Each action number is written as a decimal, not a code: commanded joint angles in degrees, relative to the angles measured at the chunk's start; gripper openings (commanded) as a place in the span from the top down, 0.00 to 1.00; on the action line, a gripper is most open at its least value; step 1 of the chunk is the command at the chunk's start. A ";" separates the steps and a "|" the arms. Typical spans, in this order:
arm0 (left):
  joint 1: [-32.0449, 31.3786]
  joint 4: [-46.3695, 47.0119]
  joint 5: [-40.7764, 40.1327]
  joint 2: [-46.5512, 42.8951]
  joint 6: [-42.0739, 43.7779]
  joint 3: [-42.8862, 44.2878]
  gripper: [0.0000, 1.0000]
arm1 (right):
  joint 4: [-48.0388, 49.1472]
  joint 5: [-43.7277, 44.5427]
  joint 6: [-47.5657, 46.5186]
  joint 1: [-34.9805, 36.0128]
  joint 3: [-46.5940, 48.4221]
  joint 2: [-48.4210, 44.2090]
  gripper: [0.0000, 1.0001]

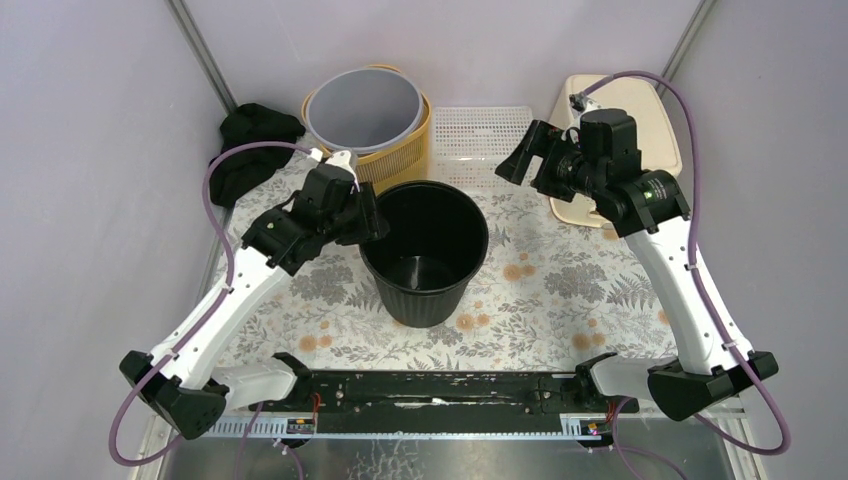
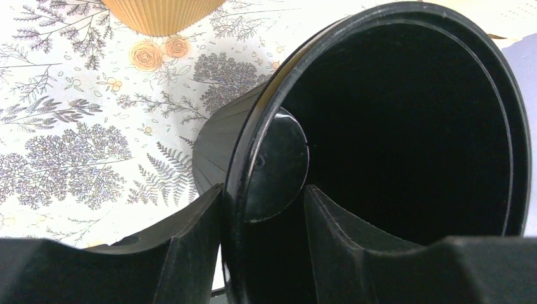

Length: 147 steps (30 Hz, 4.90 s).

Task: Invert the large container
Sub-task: Place the container at the center of the board, then turn the container upside down at the center of the board.

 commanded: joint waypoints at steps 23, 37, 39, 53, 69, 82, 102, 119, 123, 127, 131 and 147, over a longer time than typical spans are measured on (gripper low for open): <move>-0.29 22.81 9.57 -4.35 -3.74 -10.04 0.11 | 3.42 -11.74 5.58 11.57 5.92 -1.06 0.12; -0.20 2.59 -3.21 -11.93 -0.75 8.67 0.00 | 1.28 -5.67 7.22 20.51 9.20 4.05 0.14; -0.21 1.61 -3.88 -13.70 -0.79 9.89 0.00 | 0.21 -3.35 7.37 23.39 11.25 6.29 0.14; -0.21 -1.15 -6.26 -21.34 -0.21 9.14 0.00 | -14.65 16.82 8.91 39.39 33.09 30.20 0.19; -0.23 -3.17 -4.52 -23.31 0.92 8.21 0.00 | -23.43 25.47 12.99 42.83 42.75 46.12 0.39; -0.25 -4.46 -1.97 -20.93 1.00 10.62 0.00 | -20.25 19.52 10.18 42.15 47.54 41.34 1.00; -0.25 -12.05 -6.46 -16.71 -1.06 23.64 0.00 | 98.33 -10.35 47.20 26.54 -35.88 12.13 1.00; -0.24 -10.75 -7.60 -17.17 -2.51 19.63 0.00 | 142.46 -6.93 74.01 26.66 -33.36 39.76 1.00; -0.21 -10.41 -7.51 -16.42 -2.26 20.07 0.00 | 142.74 -8.39 74.73 26.68 -30.64 44.40 1.00; -0.25 -10.11 -7.81 -16.16 -2.02 19.67 0.00 | 142.71 -8.75 74.25 26.92 -30.11 47.65 1.00; -0.22 -10.07 -7.93 -15.81 -1.81 20.04 0.00 | 142.67 -10.12 72.01 26.40 -31.45 50.76 1.00; -0.21 -8.29 -7.41 -15.24 -1.54 18.25 0.00 | 142.54 -19.38 63.63 21.44 -51.32 48.36 0.50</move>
